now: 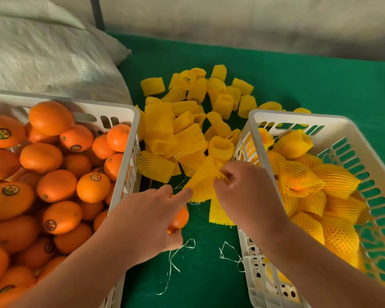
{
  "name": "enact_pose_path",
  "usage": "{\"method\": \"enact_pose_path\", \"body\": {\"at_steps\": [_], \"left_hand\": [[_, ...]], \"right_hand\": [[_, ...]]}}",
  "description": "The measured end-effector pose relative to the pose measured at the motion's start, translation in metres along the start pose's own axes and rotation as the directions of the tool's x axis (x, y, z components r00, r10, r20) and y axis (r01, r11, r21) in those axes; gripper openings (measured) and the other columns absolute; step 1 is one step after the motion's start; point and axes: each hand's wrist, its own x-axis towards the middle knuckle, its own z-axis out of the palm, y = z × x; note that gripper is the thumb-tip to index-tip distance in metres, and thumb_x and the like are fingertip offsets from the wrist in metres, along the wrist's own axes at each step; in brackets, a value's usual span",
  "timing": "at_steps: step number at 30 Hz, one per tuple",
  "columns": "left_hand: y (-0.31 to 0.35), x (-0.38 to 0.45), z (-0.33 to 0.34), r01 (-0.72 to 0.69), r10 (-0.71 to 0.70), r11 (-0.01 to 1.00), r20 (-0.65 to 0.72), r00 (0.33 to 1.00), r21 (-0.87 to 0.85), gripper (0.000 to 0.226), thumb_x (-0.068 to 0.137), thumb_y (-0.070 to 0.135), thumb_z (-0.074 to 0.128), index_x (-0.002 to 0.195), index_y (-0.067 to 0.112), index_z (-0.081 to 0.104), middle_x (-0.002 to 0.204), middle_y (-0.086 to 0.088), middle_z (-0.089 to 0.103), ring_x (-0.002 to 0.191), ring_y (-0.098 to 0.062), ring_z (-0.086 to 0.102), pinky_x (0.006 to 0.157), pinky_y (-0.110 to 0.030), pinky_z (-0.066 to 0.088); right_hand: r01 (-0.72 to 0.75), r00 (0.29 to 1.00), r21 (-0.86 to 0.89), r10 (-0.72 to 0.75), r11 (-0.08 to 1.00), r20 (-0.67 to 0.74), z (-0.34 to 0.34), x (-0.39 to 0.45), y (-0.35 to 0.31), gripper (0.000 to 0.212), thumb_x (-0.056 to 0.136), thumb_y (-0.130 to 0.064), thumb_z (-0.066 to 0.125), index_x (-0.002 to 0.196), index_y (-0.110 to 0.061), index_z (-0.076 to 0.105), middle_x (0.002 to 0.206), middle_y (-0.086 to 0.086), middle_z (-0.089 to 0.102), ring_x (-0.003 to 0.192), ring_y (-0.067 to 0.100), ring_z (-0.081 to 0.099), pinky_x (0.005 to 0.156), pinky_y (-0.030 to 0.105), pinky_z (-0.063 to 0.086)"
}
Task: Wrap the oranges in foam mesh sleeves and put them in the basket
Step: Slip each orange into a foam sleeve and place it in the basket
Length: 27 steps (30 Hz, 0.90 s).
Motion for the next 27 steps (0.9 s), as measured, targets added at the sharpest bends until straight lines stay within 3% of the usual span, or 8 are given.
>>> {"method": "enact_pose_path", "body": {"at_steps": [4, 8, 11, 14, 16, 19, 22, 27], "left_hand": [[0.005, -0.002, -0.004, -0.061, 0.061, 0.996, 0.008, 0.998, -0.061, 0.089, 0.074, 0.070, 0.050, 0.154, 0.051, 0.015, 0.097, 0.015, 0.055, 0.069, -0.007, 0.055, 0.057, -0.028, 0.052], [0.004, -0.001, 0.000, 0.002, -0.002, 0.999, 0.008, 1.000, -0.040, 0.077, 0.075, 0.071, 0.053, 0.143, 0.044, 0.031, 0.089, 0.017, 0.045, 0.071, -0.008, 0.050, 0.056, -0.022, 0.035], [0.002, 0.000, 0.000, 0.046, -0.048, 0.994, -0.013, 0.999, -0.097, 0.080, 0.075, 0.072, 0.057, 0.145, 0.046, 0.027, 0.110, 0.020, 0.055, 0.085, -0.008, 0.056, 0.065, -0.021, 0.038], [0.007, -0.001, -0.004, 0.086, -0.083, 0.980, 0.023, 0.996, -0.179, 0.087, 0.073, 0.073, 0.060, 0.149, 0.051, 0.024, 0.124, 0.019, 0.058, 0.092, -0.007, 0.058, 0.074, -0.026, 0.048], [0.011, -0.003, -0.009, 0.147, -0.133, 0.954, 0.072, 0.988, -0.261, 0.088, 0.071, 0.075, 0.064, 0.147, 0.054, 0.026, 0.125, 0.019, 0.059, 0.095, -0.006, 0.059, 0.081, -0.030, 0.052], [0.023, -0.009, -0.022, 0.226, -0.188, 0.860, 0.128, 0.974, -0.457, 0.084, 0.063, 0.075, 0.074, 0.138, 0.054, 0.041, 0.118, 0.022, 0.058, 0.097, -0.005, 0.063, 0.085, -0.030, 0.059], [0.039, -0.013, -0.052, 0.269, -0.216, 0.783, 0.160, 0.963, -0.561, 0.083, 0.061, 0.068, 0.077, 0.135, 0.046, 0.050, 0.117, 0.016, 0.060, 0.094, -0.013, 0.068, 0.074, -0.035, 0.064], [0.061, -0.039, -0.095, 0.377, -0.117, 0.330, 0.359, 0.926, -0.866, 0.086, 0.066, 0.063, 0.081, 0.139, 0.026, 0.056, 0.132, -0.009, 0.064, 0.098, -0.030, 0.073, 0.068, -0.037, 0.061]], "right_hand": [[0.060, 0.998, -0.031, -0.061, 0.998, -0.022, 0.004, -0.013, -0.012, 0.038, 0.093, -0.026, 0.069, 0.064, -0.023, 0.044, 0.060, -0.005, 0.040, 0.054, 0.010, 0.035, 0.050, 0.025, 0.021], [0.110, 0.993, -0.067, -0.113, 0.992, -0.039, 0.002, -0.018, -0.010, 0.027, 0.090, -0.017, 0.066, 0.068, -0.017, 0.050, 0.067, -0.002, 0.044, 0.059, 0.010, 0.038, 0.052, 0.032, 0.030], [0.042, 0.999, -0.088, -0.044, 0.995, -0.017, -0.015, -0.021, 0.008, 0.007, 0.095, -0.012, 0.065, 0.099, -0.014, 0.070, 0.098, 0.003, 0.062, 0.084, 0.017, 0.061, 0.072, 0.031, 0.052], [-0.011, 1.000, -0.116, 0.014, 0.993, 0.024, -0.041, -0.027, 0.025, 0.034, 0.097, -0.011, 0.064, 0.131, -0.014, 0.064, 0.132, 0.009, 0.059, 0.118, 0.028, 0.063, 0.087, 0.030, 0.052], [0.077, 0.994, -0.152, -0.064, 0.985, 0.084, -0.053, -0.035, 0.027, 0.044, 0.097, -0.009, 0.062, 0.139, -0.018, 0.054, 0.138, 0.008, 0.054, 0.117, 0.031, 0.063, 0.080, 0.027, 0.051], [0.347, 0.923, -0.240, -0.285, 0.907, 0.257, -0.065, -0.049, 0.021, 0.075, 0.086, 0.003, 0.067, 0.147, -0.030, 0.038, 0.144, 0.004, 0.043, 0.091, 0.023, 0.066, 0.055, 0.015, 0.035], [0.545, 0.819, -0.346, -0.396, 0.764, 0.416, -0.081, -0.063, 0.007, 0.095, 0.071, 0.008, 0.076, 0.146, -0.035, 0.036, 0.150, 0.009, 0.037, 0.079, 0.023, 0.066, 0.045, 0.024, 0.032], [0.565, 0.808, -0.424, -0.373, 0.708, 0.455, -0.103, -0.084, -0.011, 0.066, 0.075, 0.004, 0.074, 0.132, -0.020, 0.050, 0.154, 0.018, 0.032, 0.091, 0.033, 0.068, 0.051, 0.034, 0.048]]}}
